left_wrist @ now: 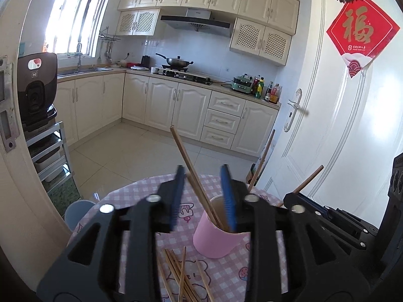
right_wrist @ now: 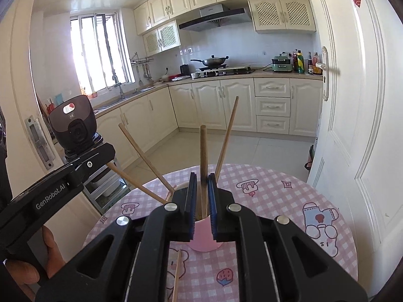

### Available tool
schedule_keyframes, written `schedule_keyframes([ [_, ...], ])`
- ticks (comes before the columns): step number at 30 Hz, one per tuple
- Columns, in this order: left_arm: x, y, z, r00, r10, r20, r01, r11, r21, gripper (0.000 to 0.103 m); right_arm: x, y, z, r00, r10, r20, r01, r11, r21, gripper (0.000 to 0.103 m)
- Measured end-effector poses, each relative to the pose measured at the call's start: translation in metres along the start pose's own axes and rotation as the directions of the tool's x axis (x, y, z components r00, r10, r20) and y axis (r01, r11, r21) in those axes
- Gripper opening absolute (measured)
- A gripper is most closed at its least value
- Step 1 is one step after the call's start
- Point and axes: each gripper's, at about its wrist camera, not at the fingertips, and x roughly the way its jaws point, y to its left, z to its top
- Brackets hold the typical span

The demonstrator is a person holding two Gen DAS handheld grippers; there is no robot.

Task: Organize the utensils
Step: 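Lower both chopsticks into the cup and open both grippers, then withdraw both open grippers from the cup toward the chopstick pile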

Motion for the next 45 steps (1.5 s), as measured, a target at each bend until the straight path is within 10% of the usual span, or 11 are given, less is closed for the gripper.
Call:
schedule_keyframes([
  [21,-0.05,0.041,-0.037,0.995,0.047,-0.084,-0.046,0.999,0.012,0.082,-0.037,0.006,-0.032,0.999,0.036,0.004,-0.036,0.999,0.002,0.034],
  [45,0.046,0.037,-0.119,0.873,0.043,-0.487,0.014,0.993,0.113,0.072,0.041,-0.001,-0.11,0.954,0.036,-0.296,-0.031,0.999,0.021,0.034],
])
